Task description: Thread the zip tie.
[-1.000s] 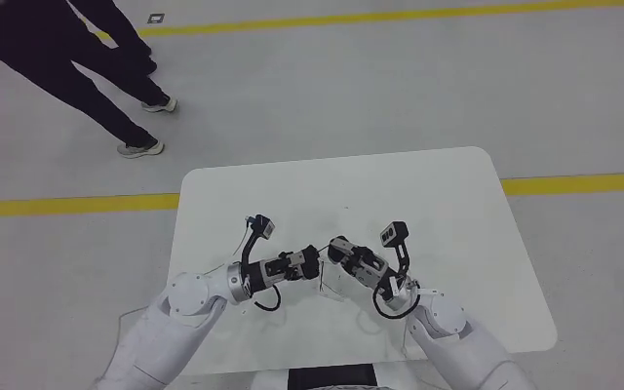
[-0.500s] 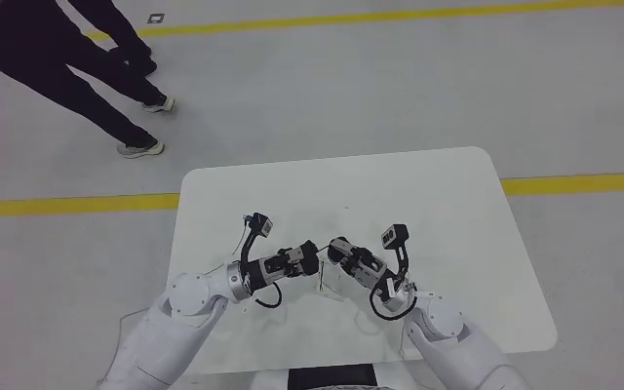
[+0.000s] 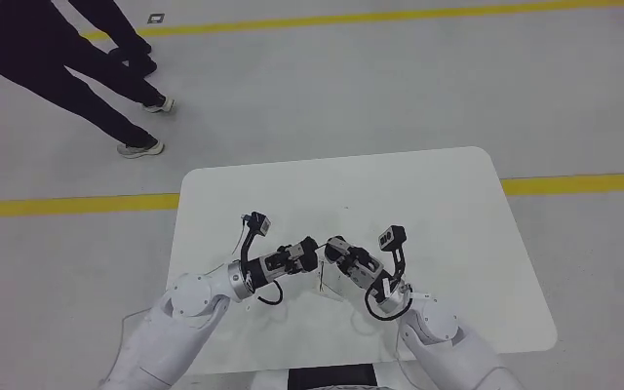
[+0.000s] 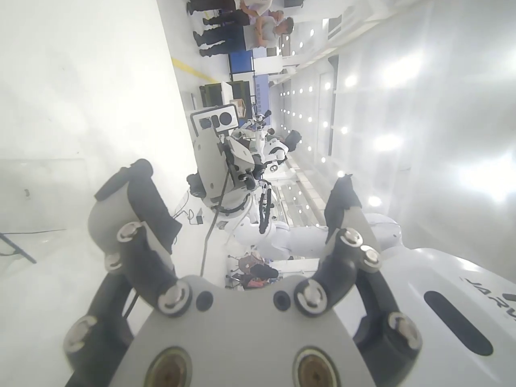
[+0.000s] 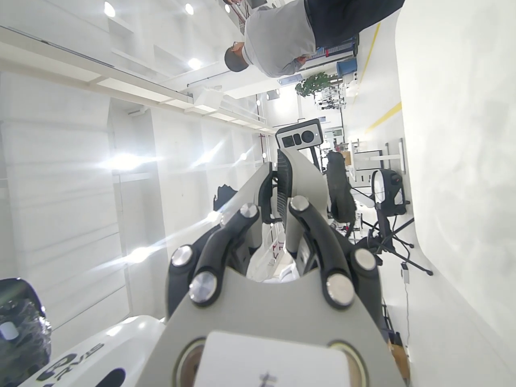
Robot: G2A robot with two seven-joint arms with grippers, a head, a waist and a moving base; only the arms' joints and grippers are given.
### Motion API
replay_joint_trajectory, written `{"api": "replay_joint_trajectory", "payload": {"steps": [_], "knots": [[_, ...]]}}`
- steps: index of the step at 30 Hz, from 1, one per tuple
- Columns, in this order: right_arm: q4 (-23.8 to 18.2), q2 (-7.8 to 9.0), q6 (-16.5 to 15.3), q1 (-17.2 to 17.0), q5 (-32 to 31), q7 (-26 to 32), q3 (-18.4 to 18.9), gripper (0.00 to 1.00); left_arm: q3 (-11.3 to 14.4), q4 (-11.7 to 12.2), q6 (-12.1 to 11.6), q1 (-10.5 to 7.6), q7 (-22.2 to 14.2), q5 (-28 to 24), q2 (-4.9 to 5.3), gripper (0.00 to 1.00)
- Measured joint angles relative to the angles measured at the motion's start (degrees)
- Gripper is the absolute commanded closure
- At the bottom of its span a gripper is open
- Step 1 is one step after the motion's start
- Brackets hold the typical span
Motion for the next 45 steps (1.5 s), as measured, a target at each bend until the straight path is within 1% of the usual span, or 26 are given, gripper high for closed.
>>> {"api": "replay_joint_trajectory", "payload": {"steps": [6, 14, 18, 25, 28, 31, 34, 35, 36, 45], "knots": [[0.3, -0.43, 0.0, -0.1, -0.1, 0.2, 0.1, 1.00, 0.2, 0.0, 0.0, -0.17, 0.3, 0.4, -0.20, 0.00], [0.3, -0.45, 0.2, 0.0, -0.5, 0.1, 0.1, 1.00, 0.2, 0.0, 0.0, -0.17, 0.3, 0.4, -0.19, 0.00], [-0.1, -0.46, 1.2, 0.1, -3.2, -0.9, -0.2, 1.00, 0.7, -0.2, 0.5, -0.32, 1.7, 0.6, -0.32, 0.00], [-0.5, -0.52, 1.6, -0.1, -5.4, -2.2, -0.3, 1.00, 1.0, -0.1, 0.5, -0.70, 2.0, 1.0, -0.31, 0.00], [-0.7, -0.51, 1.2, -0.4, -6.4, -3.2, 0.1, 1.00, 1.1, 0.1, 0.8, -0.78, 2.0, 1.3, -0.27, 0.09], [-1.0, -0.47, 1.0, -0.8, -7.2, -3.8, 0.4, 1.00, 1.2, 0.2, 1.0, -0.82, 2.2, 1.5, -0.24, 0.24], [-1.1, -0.46, 1.4, -1.1, -8.0, -4.4, 0.5, 1.00, 1.2, 0.2, 1.0, -0.83, 2.3, 1.5, -0.21, 0.38], [-1.1, -0.46, 1.6, -1.1, -8.4, -4.6, 0.5, 1.00, 1.2, 0.1, 1.0, -0.83, 2.3, 1.5, -0.19, 0.45], [-1.1, -0.47, 1.8, -1.1, -8.6, -4.7, 0.5, 1.00, 1.2, 0.1, 1.0, -0.82, 2.3, 1.5, -0.18, 0.49], [-1.2, -0.59, 2.5, -1.1, -9.0, -5.0, 0.3, 1.00, 1.3, 0.6, 1.1, -0.83, 2.3, 1.9, -0.06, 0.56]]}}
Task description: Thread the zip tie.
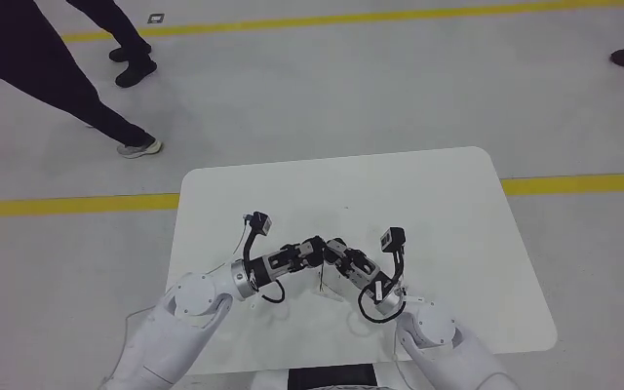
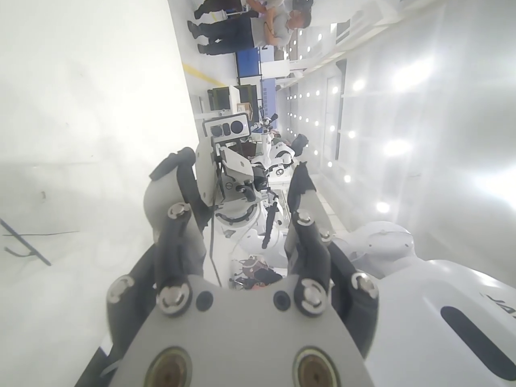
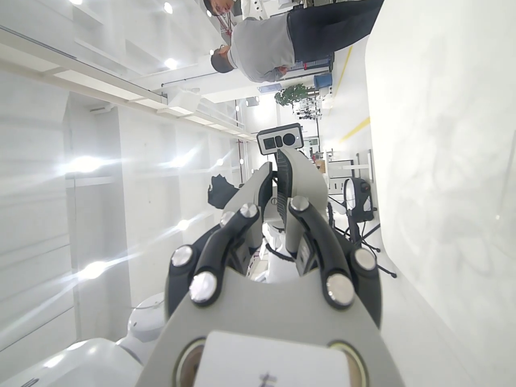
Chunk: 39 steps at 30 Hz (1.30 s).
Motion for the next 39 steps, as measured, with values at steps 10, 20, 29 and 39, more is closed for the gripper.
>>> {"api": "replay_joint_trajectory", "payload": {"steps": [10, 20, 29, 39], "knots": [[-0.2, 0.05, 1.0, -0.1, -1.4, 0.0, 0.4, 1.00, 0.4, 0.7, 0.2, -0.22, 0.2, 0.1, 0.04, 0.71], [-0.4, 0.08, 1.8, -0.2, -3.3, -0.7, 0.7, 1.00, 0.6, 0.7, 0.7, -0.41, 0.2, 0.4, 0.15, 0.77], [-0.5, 0.07, 2.2, -0.3, -4.9, -1.6, 0.9, 1.00, 0.7, 0.8, 1.1, -0.73, 0.3, 0.7, 0.23, 0.80], [-0.3, 0.02, 2.4, -0.3, -6.5, -2.2, 0.9, 1.00, 0.9, 1.0, 1.3, -0.93, 0.4, 0.6, 0.30, 0.82]]}}
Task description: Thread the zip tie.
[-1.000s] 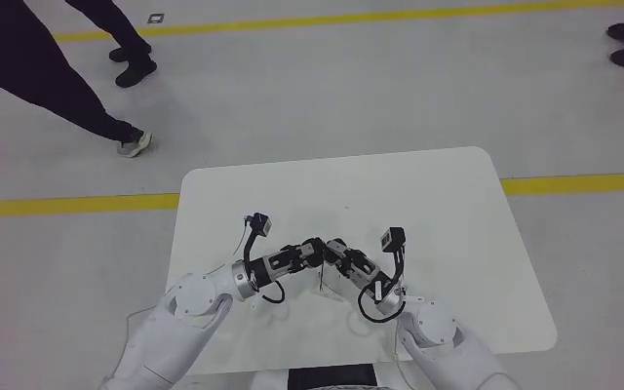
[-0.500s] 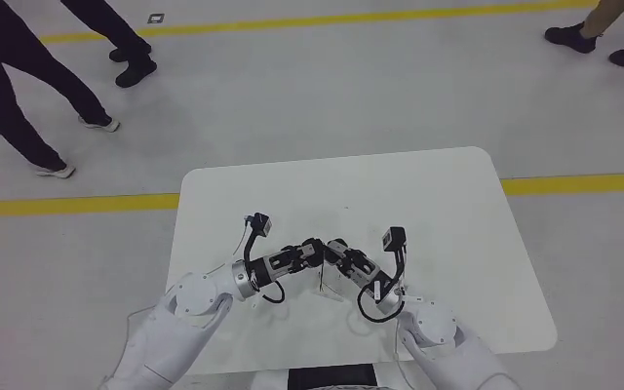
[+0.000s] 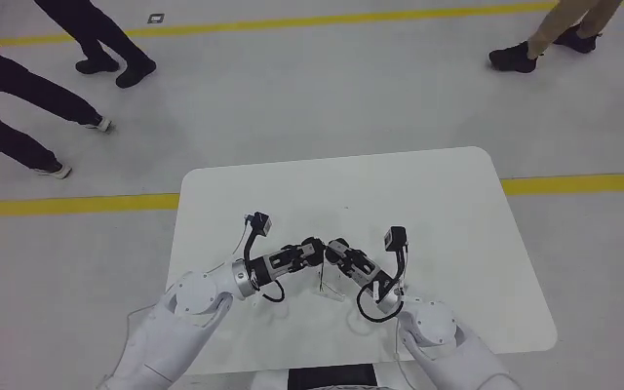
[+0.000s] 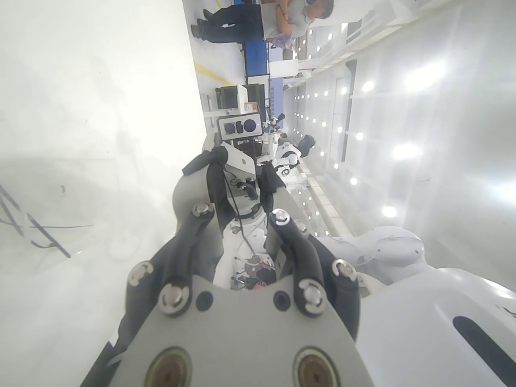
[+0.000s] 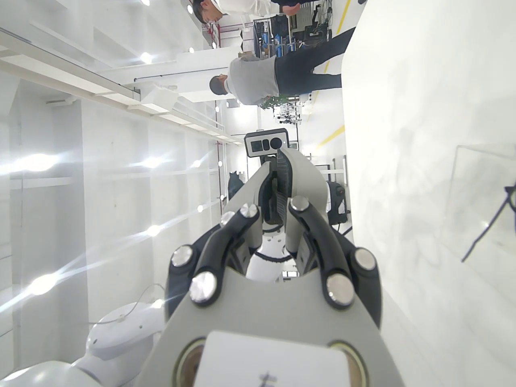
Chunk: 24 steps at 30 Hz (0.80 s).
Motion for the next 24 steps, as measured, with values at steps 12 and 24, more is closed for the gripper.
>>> {"api": "replay_joint_trajectory", "payload": {"steps": [12, 24], "knots": [[0.2, -0.08, -1.0, 0.1, 0.4, 0.8, -0.1, 1.00, 0.6, 0.4, 0.2, -0.43, 0.1, 0.0, -0.01, 0.95], [-0.2, -0.12, -2.0, -0.2, 0.0, 0.9, 0.0, 1.00, 0.7, 0.5, 0.4, -0.51, 0.4, 0.2, 0.08, 0.90]]}}
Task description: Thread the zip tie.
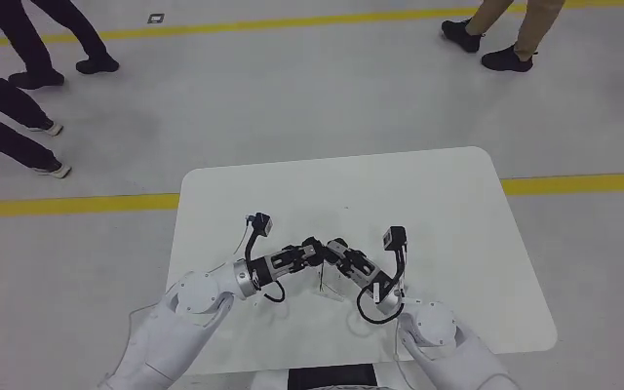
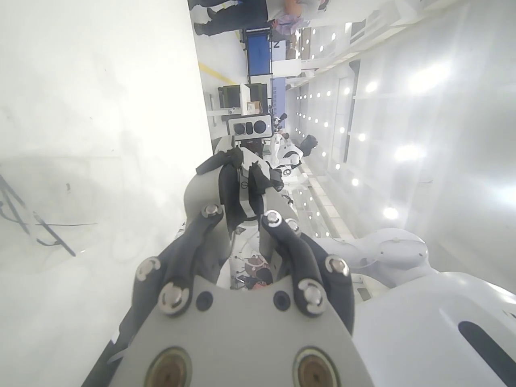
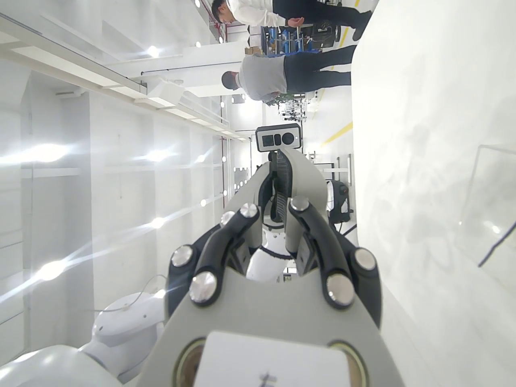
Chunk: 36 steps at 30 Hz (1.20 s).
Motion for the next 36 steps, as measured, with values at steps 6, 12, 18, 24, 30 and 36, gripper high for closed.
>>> {"api": "replay_joint_trajectory", "payload": {"steps": [6, 12, 18, 24, 30, 36], "knots": [[-0.1, -0.01, 0.1, -0.1, -0.4, 0.1, -0.1, 1.00, 0.0, 0.0, 0.0, 0.05, 0.0, 0.0, 0.07, 0.91], [-0.1, -0.04, 0.3, -0.1, -0.9, -0.1, -0.2, 1.00, 0.1, 0.0, 0.0, 0.06, -0.1, 0.0, 0.13, 0.97], [-0.2, -0.04, 0.4, -0.2, -1.5, -0.2, -0.2, 1.00, 0.1, 0.0, 0.1, 0.05, -0.1, -0.1, 0.18, 1.00], [-0.3, -0.07, 0.5, -0.3, -1.3, -0.3, -0.2, 0.00, -0.4, 0.0, -0.3, 0.25, -0.4, -0.3, 0.34, 1.00], [-0.6, 0.04, -0.2, -0.9, -0.7, -0.3, 0.6, 0.00, -2.0, -0.7, -1.1, 1.42, -1.3, -0.8, 0.83, 1.00], [-0.7, 0.51, -1.0, -1.5, 1.2, 4.3, 1.9, 0.00, -4.4, -0.8, -2.1, 3.08, -4.5, -2.6, 1.56, 1.00]]}}
